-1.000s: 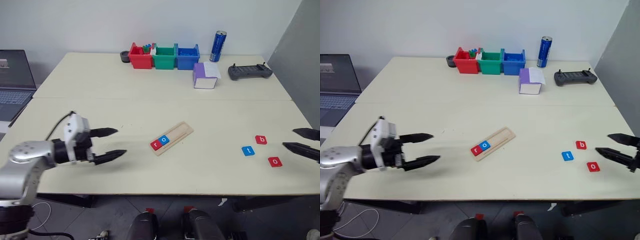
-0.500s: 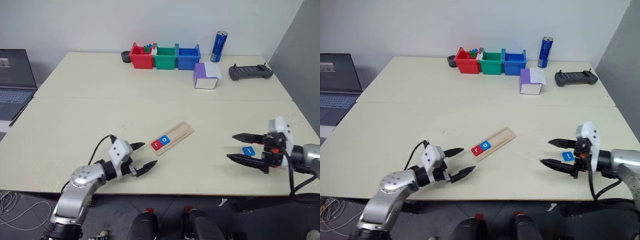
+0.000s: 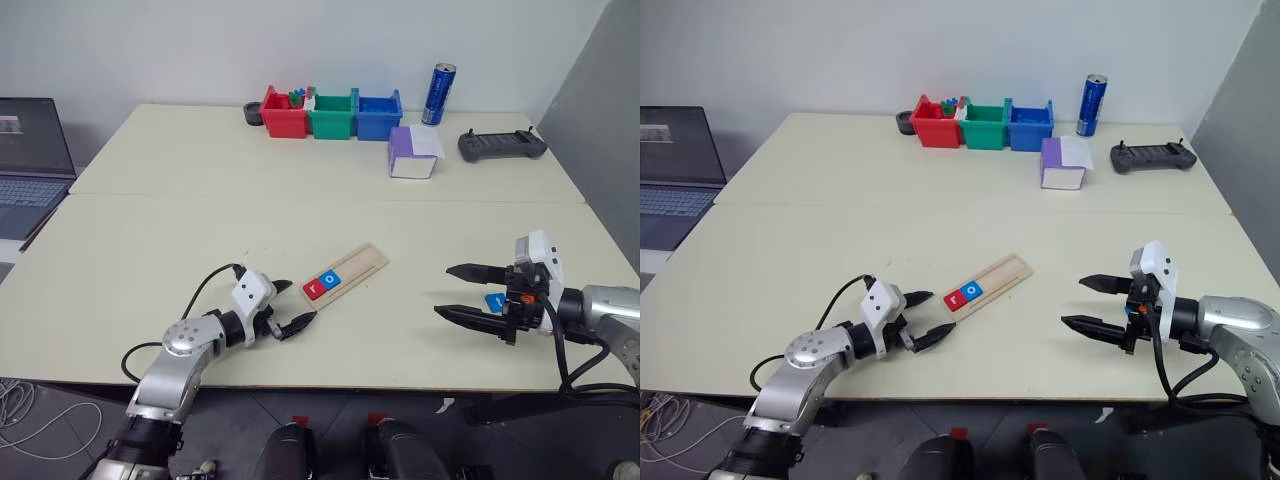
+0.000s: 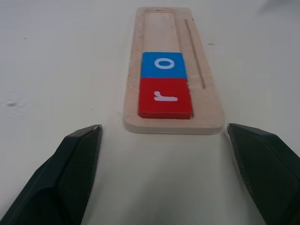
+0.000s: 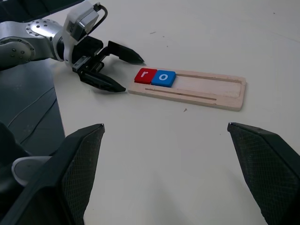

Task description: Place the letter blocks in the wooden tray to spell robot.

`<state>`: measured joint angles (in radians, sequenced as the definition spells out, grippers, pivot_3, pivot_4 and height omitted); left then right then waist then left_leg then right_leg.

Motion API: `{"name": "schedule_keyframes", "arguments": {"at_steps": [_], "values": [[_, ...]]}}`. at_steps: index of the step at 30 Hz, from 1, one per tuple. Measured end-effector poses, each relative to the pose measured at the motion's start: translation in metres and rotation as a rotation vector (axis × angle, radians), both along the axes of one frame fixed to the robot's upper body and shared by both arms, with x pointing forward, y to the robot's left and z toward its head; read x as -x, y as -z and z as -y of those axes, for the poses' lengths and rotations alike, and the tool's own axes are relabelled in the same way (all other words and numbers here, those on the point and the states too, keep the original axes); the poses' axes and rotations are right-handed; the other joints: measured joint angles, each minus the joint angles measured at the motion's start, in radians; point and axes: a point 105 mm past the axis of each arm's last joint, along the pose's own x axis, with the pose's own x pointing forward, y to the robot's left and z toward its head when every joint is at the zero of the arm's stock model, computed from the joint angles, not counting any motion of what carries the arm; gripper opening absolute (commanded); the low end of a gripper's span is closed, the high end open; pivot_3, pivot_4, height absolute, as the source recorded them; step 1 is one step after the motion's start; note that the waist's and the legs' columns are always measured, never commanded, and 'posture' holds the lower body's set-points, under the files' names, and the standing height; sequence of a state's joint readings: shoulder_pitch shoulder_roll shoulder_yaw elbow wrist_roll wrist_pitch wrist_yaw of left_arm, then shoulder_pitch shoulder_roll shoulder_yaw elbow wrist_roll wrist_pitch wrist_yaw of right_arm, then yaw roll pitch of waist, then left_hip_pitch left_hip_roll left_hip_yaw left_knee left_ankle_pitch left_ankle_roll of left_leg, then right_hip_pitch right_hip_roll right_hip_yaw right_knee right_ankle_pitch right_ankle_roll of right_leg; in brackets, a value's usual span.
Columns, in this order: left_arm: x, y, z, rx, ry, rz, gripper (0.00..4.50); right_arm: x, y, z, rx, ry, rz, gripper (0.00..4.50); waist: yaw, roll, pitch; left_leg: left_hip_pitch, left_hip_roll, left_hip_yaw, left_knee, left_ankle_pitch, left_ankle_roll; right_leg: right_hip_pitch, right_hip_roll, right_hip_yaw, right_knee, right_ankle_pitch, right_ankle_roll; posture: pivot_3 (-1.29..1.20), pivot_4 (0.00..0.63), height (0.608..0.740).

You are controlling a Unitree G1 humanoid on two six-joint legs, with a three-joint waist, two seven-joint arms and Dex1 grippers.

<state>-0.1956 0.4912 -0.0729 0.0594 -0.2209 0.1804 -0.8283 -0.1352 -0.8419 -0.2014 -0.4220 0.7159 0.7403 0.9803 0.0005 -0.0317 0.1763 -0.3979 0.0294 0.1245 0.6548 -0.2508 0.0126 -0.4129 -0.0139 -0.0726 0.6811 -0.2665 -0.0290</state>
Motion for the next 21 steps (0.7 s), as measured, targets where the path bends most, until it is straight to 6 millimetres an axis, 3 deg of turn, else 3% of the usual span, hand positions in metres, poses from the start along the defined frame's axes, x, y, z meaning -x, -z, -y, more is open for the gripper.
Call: {"name": "schedule_keyframes", "arguments": {"at_steps": [21], "values": [[-0.020, 0.002, 0.017, -0.026, 0.087, 0.016, 4.50, 0.000, 0.004, -0.001, -0.011, 0.032, -0.005, 4.47, 0.003, 0.000, 0.000, -0.001, 0.000, -0.004, 0.006, -0.001, 0.001, 0.004, -0.001, -0.004, 0.000, 0.000, 0.001, 0.00, 0.150, 0.740]]}}
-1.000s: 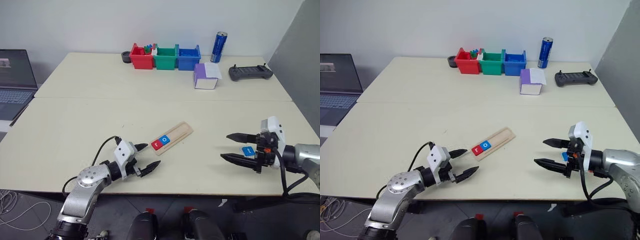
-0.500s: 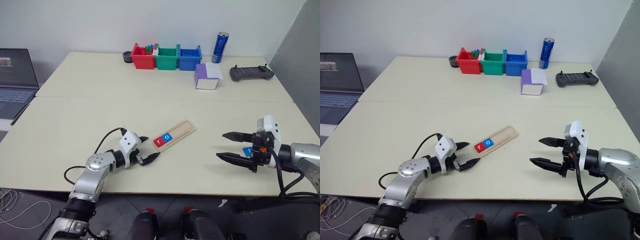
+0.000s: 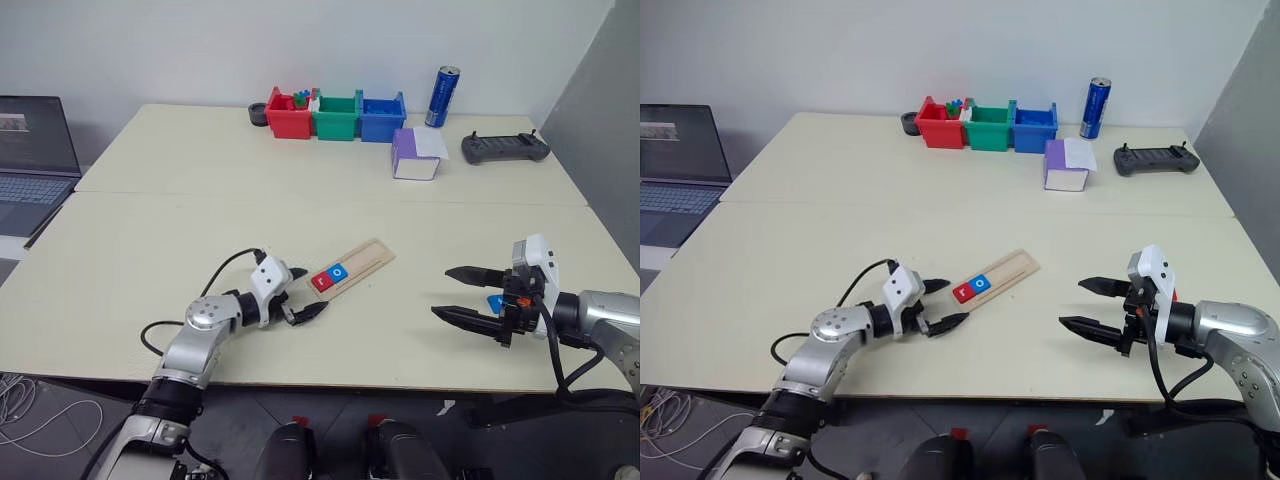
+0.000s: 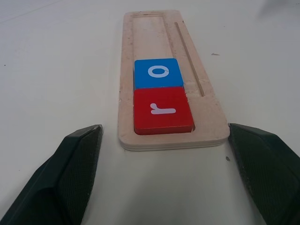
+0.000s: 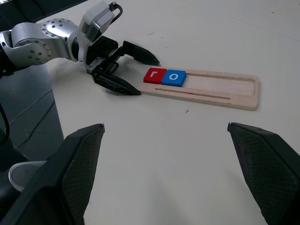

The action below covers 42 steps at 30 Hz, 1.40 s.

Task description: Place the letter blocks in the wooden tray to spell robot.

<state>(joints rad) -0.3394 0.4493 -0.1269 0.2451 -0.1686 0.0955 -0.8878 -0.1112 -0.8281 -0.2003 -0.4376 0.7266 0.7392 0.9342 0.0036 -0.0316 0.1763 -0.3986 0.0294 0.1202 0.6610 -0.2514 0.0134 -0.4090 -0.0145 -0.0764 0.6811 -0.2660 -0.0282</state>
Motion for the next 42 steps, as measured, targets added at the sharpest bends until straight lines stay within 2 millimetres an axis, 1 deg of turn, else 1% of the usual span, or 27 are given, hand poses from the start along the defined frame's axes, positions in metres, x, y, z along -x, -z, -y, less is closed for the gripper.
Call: {"name": "schedule_keyframes", "arguments": {"at_steps": [6, 11, 20, 23, 24, 25, 33, 36, 40, 42], "values": [[-0.003, -0.001, 0.003, -0.013, 0.018, -0.003, 4.50, 0.000, 0.000, -0.001, -0.006, 0.002, 0.003, 4.47, 0.001, 0.000, 0.000, 0.000, 0.000, 0.000, 0.000, 0.000, 0.000, 0.000, 0.000, 0.000, 0.000, 0.000, 0.000, 0.00, 0.150, 0.740], [-0.015, -0.003, 0.011, -0.037, 0.038, -0.004, 4.50, -0.001, 0.000, 0.000, -0.006, 0.009, 0.009, 4.47, 0.004, 0.000, 0.000, 0.000, 0.000, -0.001, 0.001, 0.000, 0.000, 0.001, 0.000, -0.001, 0.000, 0.000, 0.001, 0.00, 0.150, 0.740], [-0.025, -0.006, 0.014, -0.062, 0.090, -0.001, 4.50, -0.002, 0.000, 0.000, -0.006, 0.018, 0.011, 4.47, 0.004, 0.000, 0.000, 0.000, 0.000, -0.001, 0.001, 0.000, 0.000, 0.001, 0.000, -0.001, 0.000, 0.000, 0.001, 0.00, 0.150, 0.740], [-0.025, -0.005, 0.017, -0.058, 0.113, -0.005, 3.92, -0.002, 0.001, -0.001, -0.009, 0.020, 0.010, 4.50, 0.005, 0.000, 0.000, 0.000, 0.000, -0.001, 0.001, 0.000, 0.000, 0.001, 0.000, -0.001, 0.000, 0.000, 0.001, 0.00, 0.150, 0.740], [-0.025, -0.005, 0.019, -0.056, 0.122, -0.008, 3.60, -0.002, 0.001, 0.000, -0.009, 0.022, 0.008, 4.50, 0.006, 0.000, 0.000, 0.000, 0.000, -0.001, 0.001, 0.000, 0.000, 0.001, 0.000, -0.001, 0.000, 0.000, 0.001, 0.00, 0.150, 0.740], [-0.026, -0.004, 0.019, -0.055, 0.127, -0.013, 3.39, -0.002, 0.001, 0.000, -0.009, 0.024, 0.008, 4.50, 0.006, 0.000, 0.000, 0.000, 0.000, -0.001, 0.001, 0.000, 0.000, 0.001, 0.000, -0.001, 0.000, 0.000, 0.001, 0.00, 0.150, 0.740], [-0.028, -0.005, 0.020, -0.071, 0.175, -0.019, 3.38, 0.001, 0.001, -0.001, -0.002, 0.036, 0.018, 4.50, 0.006, 0.000, 0.000, 0.000, 0.000, -0.002, 0.001, 0.000, 0.000, 0.001, 0.000, -0.002, -0.001, 0.000, 0.001, 0.00, 0.150, 0.740], [-0.027, -0.007, 0.021, -0.079, 0.210, -0.025, 3.38, 0.007, 0.006, 0.004, 0.007, 0.050, -0.001, 4.50, 0.007, 0.000, 0.000, -0.001, 0.000, -0.002, 0.001, 0.000, 0.000, 0.001, 0.000, -0.002, -0.001, 0.000, 0.001, 0.00, 0.150, 0.740], [-0.020, -0.007, 0.026, -0.099, 0.316, -0.039, 3.38, 0.016, 0.009, 0.014, 0.034, 0.078, -0.012, 4.50, 0.010, 0.000, 0.000, -0.002, 0.000, -0.002, 0.001, 0.000, 0.001, 0.001, 0.000, -0.002, -0.002, 0.000, 0.001, 0.00, 0.150, 0.740], [-0.012, -0.006, 0.031, -0.108, 0.400, -0.053, 3.38, 0.021, 0.009, 0.016, 0.052, 0.078, -0.012, 4.50, 0.010, 0.000, 0.000, -0.002, -0.001, -0.002, 0.001, -0.001, 0.001, 0.001, 0.000, -0.002, -0.002, 0.000, 0.001, 0.00, 0.150, 0.740]]}}
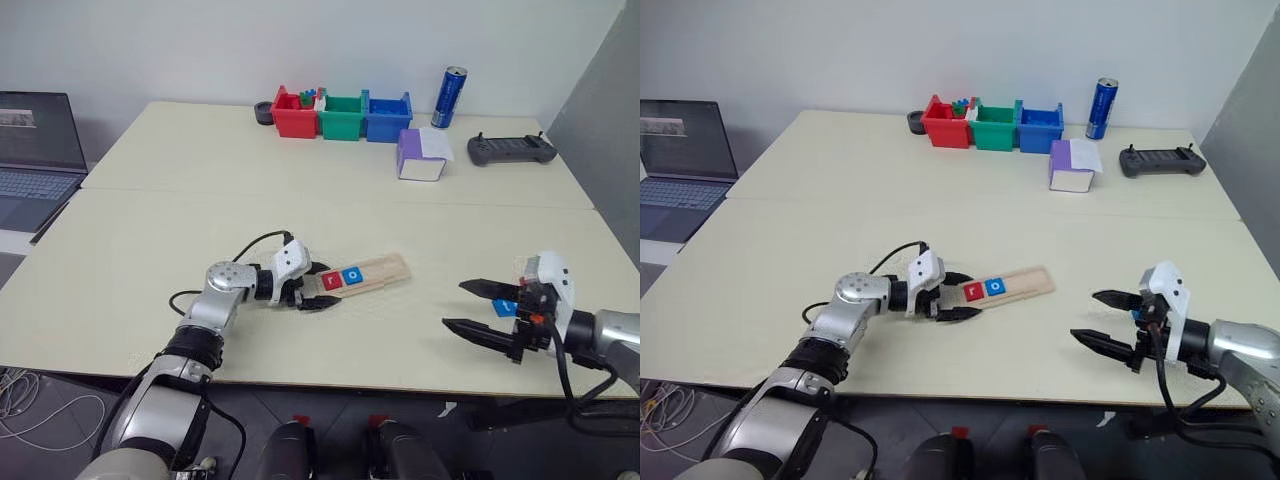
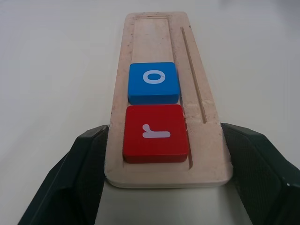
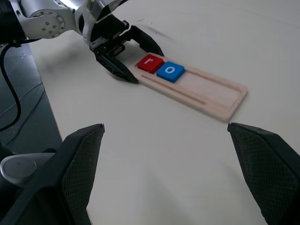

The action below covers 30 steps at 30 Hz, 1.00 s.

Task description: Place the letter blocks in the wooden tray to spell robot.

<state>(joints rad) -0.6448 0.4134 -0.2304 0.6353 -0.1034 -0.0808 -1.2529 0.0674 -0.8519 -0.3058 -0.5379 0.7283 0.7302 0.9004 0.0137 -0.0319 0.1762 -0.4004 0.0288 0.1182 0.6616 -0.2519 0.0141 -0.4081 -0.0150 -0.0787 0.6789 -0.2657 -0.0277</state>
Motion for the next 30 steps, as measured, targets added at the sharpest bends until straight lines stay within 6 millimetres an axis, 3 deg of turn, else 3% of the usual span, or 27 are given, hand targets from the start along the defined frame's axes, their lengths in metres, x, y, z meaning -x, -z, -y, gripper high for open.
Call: {"name": "schedule_keyframes", "arguments": {"at_steps": [7, 12, 30], "values": [[0.020, 0.001, 0.018, -0.028, 0.217, -0.020, 3.38, 0.014, 0.006, -0.002, 0.023, -0.006, -0.019, 4.50, 0.001, 0.000, 0.000, 0.000, 0.000, 0.000, 0.000, 0.000, 0.000, 0.000, 0.000, 0.000, 0.000, 0.000, 0.000, 0.00, 0.150, 0.740], [0.025, 0.005, 0.031, -0.023, 0.275, -0.009, 3.38, 0.025, 0.012, -0.006, 0.038, -0.015, -0.042, 4.50, 0.004, 0.000, 0.000, 0.000, 0.000, -0.001, 0.000, 0.000, 0.001, 0.000, 0.000, -0.001, 0.000, 0.000, 0.000, 0.00, 0.150, 0.740], [0.019, 0.008, 0.038, 0.004, 0.172, 0.002, 3.38, 0.029, 0.012, -0.011, 0.053, -0.012, -0.030, 4.50, 0.002, 0.000, 0.000, 0.000, 0.000, -0.002, 0.000, -0.001, 0.001, 0.000, 0.000, -0.001, 0.000, 0.000, 0.000, 0.00, 0.150, 0.740]]}}
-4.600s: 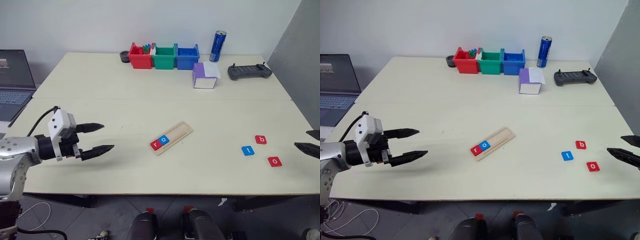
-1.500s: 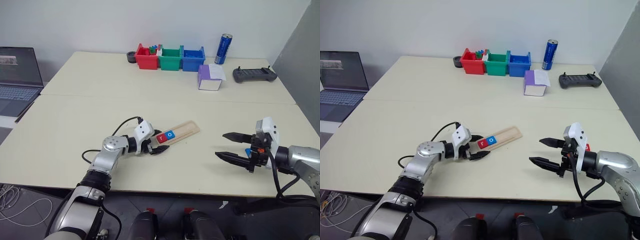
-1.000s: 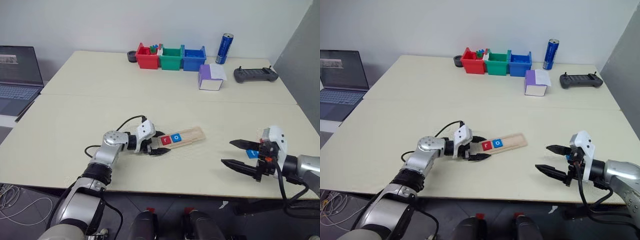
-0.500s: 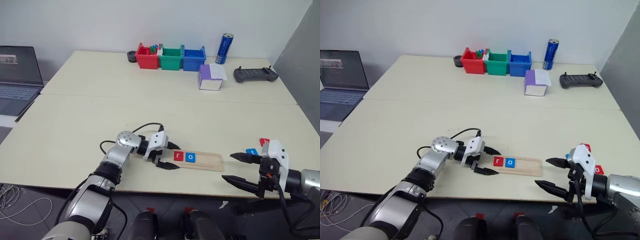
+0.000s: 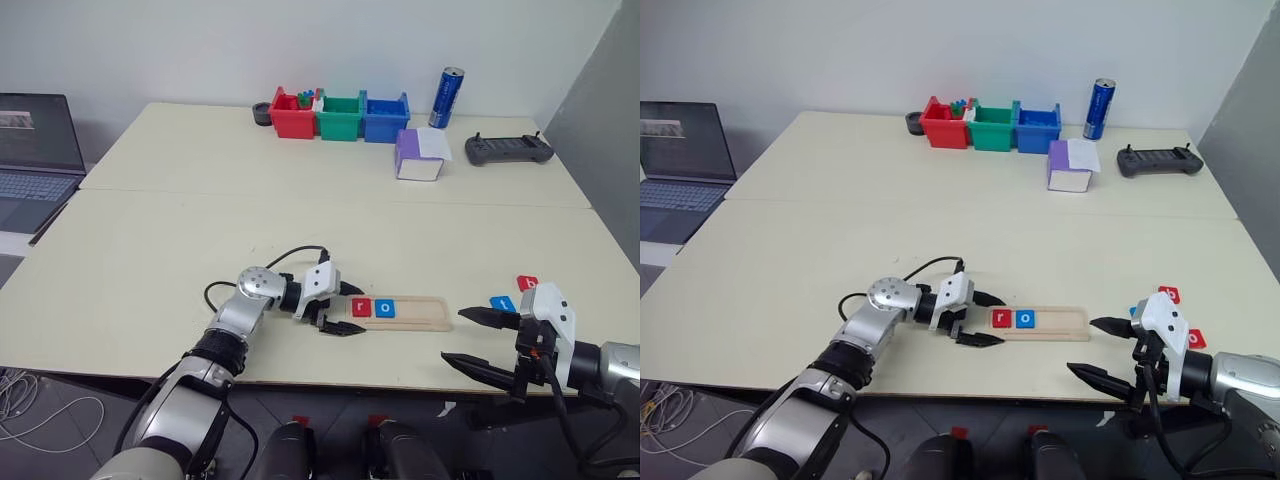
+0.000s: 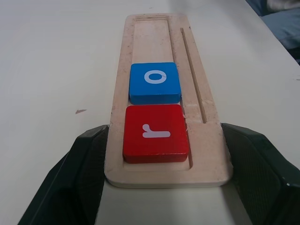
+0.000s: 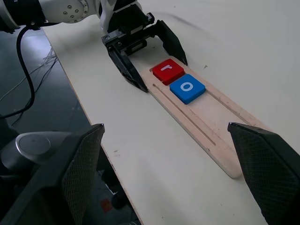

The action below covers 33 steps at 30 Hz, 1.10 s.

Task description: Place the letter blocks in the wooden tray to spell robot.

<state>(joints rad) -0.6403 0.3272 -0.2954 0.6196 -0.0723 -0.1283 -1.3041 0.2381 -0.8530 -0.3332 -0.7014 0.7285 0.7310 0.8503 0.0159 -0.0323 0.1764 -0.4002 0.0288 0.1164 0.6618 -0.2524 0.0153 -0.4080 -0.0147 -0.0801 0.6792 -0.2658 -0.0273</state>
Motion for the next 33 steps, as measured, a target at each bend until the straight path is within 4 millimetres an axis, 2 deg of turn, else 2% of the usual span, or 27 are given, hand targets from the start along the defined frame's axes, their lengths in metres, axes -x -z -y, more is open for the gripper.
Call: {"name": "schedule_keyframes", "arguments": {"at_steps": [12, 15, 24, 29, 33], "values": [[0.000, -0.002, 0.001, -0.004, -0.013, -0.017, 3.38, -0.002, 0.002, 0.004, -0.005, 0.001, -0.016, 4.50, 0.000, 0.000, 0.000, 0.000, 0.000, 0.000, 0.000, 0.000, 0.000, 0.000, 0.000, 0.000, 0.000, 0.000, 0.000, 0.00, 0.150, 0.740], [0.002, -0.002, 0.000, -0.005, -0.006, -0.014, 4.41, -0.002, 0.002, 0.004, -0.005, 0.002, -0.016, 4.50, 0.000, 0.000, 0.000, 0.000, 0.000, 0.000, 0.000, 0.000, 0.000, 0.000, 0.000, 0.000, 0.000, 0.000, 0.000, 0.00, 0.150, 0.740], [0.004, -0.002, -0.005, -0.021, 0.015, 0.002, 4.46, -0.003, 0.001, 0.004, -0.005, 0.001, -0.013, 4.50, -0.006, 0.000, 0.000, 0.000, 0.000, 0.000, -0.001, 0.000, 0.000, 0.000, 0.000, 0.000, 0.000, 0.000, 0.000, 0.00, 0.150, 0.740], [0.004, -0.007, -0.021, -0.034, 0.016, 0.000, 4.46, -0.004, 0.000, 0.008, -0.004, 0.015, -0.008, 4.50, -0.011, 0.000, 0.000, 0.000, 0.000, 0.000, -0.001, 0.000, 0.000, -0.001, 0.000, 0.000, 0.000, 0.000, 0.000, 0.00, 0.150, 0.740], [0.003, -0.026, -0.041, 0.023, -0.002, 0.033, 4.46, -0.005, -0.004, 0.017, 0.018, 0.039, 0.000, 4.50, -0.011, 0.000, 0.000, -0.001, 0.000, -0.001, -0.001, 0.000, 0.000, -0.001, 0.000, -0.001, -0.001, 0.000, 0.000, 0.00, 0.150, 0.740]]}}
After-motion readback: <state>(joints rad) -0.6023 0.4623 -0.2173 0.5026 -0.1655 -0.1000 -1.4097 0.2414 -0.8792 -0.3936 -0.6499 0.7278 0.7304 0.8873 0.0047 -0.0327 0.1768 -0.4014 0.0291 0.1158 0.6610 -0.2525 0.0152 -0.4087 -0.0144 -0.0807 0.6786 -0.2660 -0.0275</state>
